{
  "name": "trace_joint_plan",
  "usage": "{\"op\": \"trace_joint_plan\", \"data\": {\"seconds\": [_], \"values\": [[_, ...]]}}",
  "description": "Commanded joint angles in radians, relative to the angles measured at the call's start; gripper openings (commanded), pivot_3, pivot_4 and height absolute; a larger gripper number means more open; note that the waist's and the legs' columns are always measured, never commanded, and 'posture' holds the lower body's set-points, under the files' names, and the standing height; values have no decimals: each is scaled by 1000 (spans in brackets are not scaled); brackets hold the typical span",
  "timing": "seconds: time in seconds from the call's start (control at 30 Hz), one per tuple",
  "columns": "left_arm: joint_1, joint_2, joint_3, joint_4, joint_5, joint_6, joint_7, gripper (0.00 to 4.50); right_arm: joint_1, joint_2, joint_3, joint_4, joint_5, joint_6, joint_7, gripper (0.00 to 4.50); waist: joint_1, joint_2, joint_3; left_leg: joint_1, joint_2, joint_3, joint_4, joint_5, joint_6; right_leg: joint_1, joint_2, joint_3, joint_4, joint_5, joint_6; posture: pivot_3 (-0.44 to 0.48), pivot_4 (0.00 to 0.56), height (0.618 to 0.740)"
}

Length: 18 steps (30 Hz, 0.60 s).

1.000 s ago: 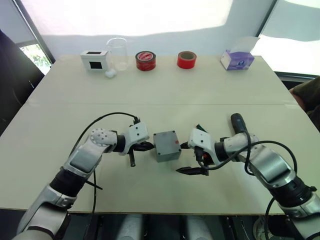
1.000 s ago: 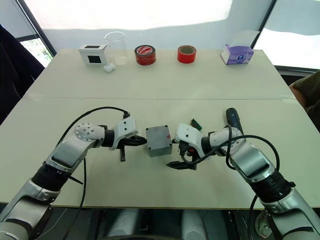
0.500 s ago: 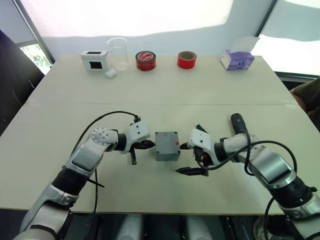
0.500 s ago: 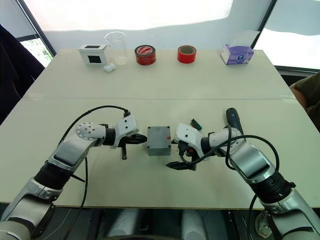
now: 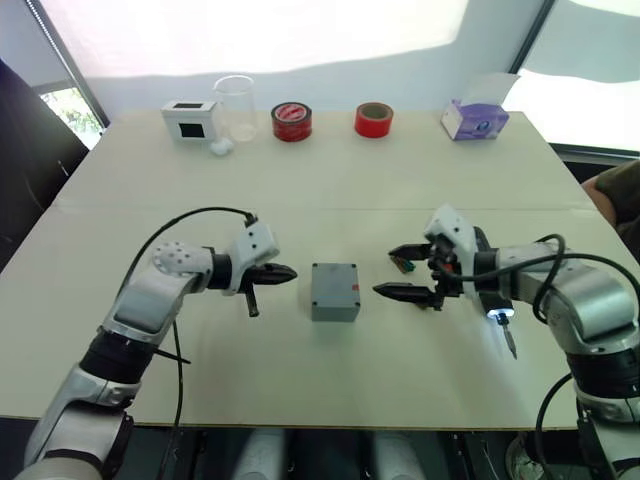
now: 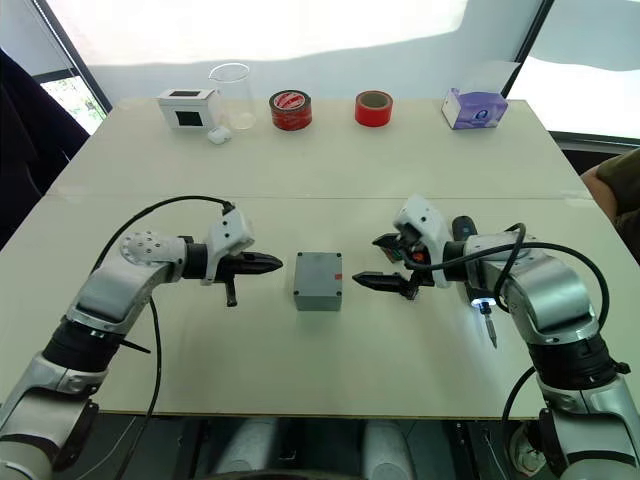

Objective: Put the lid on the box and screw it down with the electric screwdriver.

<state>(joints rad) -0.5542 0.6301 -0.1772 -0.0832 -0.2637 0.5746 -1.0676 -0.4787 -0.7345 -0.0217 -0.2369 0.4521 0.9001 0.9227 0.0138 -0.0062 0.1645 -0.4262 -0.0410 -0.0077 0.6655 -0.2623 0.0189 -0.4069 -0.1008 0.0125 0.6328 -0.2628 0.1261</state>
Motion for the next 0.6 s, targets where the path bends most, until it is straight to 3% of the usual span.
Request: {"op": "trace_joint_plan", "data": {"seconds": [0.03,0.13,0.17,0.23,0.37,0.6], "values": [[-74,-28,62,-47,-67,29,18,0,-10,42,-5,177,-122,-182,-120,4455,1,0,0,0,0,0,0,0,0,0,0,0,0,0,0,0,150,740],[-72,-34,41,-61,-73,42,14,0,-11,65,27,258,-178,-269,-150,4455,-4,0,0,0,-1,1,0,2,-4,0,0,1,0,1,1,0,150,740],[-67,-34,34,-60,-69,38,16,0,-17,77,31,286,-189,-295,-162,4252,-6,0,0,0,-1,2,0,4,-6,-1,0,1,0,1,1,0,150,740],[-57,-28,20,-56,-57,28,14,0,-29,95,43,332,-204,-329,-167,3800,-15,0,0,0,0,2,-1,4,-7,-1,2,2,0,1,1,0,150,740],[-52,-25,21,-65,-65,35,18,0,-43,107,46,366,-209,-352,-152,2354,-25,0,0,0,1,2,-1,4,-6,-2,3,2,0,1,1,0,150,740],[-40,-25,21,-79,-73,41,29,0,-58,133,51,369,-205,-357,-139,2354,-25,0,0,0,1,1,-1,3,-4,-1,3,2,1,1,1,0,150,740]]}}
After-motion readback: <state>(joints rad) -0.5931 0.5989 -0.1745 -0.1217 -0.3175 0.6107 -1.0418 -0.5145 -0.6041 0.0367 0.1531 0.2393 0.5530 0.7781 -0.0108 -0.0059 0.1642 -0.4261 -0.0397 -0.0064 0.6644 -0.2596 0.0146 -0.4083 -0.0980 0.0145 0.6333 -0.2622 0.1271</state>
